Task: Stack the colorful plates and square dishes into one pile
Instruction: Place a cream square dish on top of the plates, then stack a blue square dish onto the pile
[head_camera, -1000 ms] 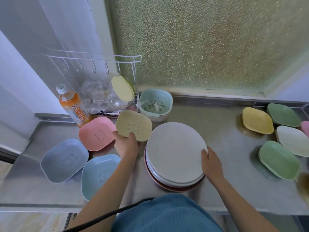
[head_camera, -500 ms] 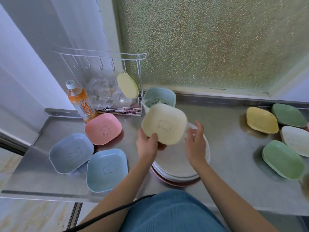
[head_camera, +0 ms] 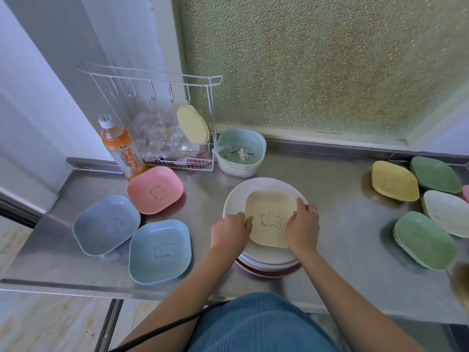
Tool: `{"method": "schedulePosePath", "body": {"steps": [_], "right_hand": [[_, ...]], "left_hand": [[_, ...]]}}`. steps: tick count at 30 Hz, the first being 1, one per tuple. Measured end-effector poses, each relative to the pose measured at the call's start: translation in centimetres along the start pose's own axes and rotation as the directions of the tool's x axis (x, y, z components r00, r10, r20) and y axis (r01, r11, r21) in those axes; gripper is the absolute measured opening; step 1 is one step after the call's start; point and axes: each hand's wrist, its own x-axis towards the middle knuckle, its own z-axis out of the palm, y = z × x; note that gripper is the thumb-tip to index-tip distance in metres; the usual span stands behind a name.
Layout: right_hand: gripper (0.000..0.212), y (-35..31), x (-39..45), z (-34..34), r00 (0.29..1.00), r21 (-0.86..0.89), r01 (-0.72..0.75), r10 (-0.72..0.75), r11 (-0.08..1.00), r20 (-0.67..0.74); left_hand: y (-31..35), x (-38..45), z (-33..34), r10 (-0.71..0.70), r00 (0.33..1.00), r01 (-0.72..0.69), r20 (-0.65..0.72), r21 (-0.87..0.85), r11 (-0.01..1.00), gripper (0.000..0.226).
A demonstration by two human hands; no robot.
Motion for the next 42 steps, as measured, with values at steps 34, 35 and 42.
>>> {"method": "schedulePosePath", "body": {"steps": [34,35,42], "right_hand": [[0.029,-10.5,-8.8,5.6,0.782,0.261,0.254,-0.356,0.931,0.511],[0.031,-10.8,-8.4,4.9,0.82,0.281,0.202,-0.319,0.938,0.475],[0.046,-11.5,-4.4,-0.5,0.922,0.358,0.211,-0.307,0.91,0.237]], "left_hand": [[-17.3,-6.9,-0.1,-0.711,0.698,0.526,-0.089,-0.61,0.592,0.018],[-16.7,-6.5,-0.5,-0.692,0.714,0.474,-0.109,-0.652,0.592,0.018],[-10.1,-1.7,-5.1,-0.561,0.78,0.142,-0.278,-0.795,0.59,0.013]]}}
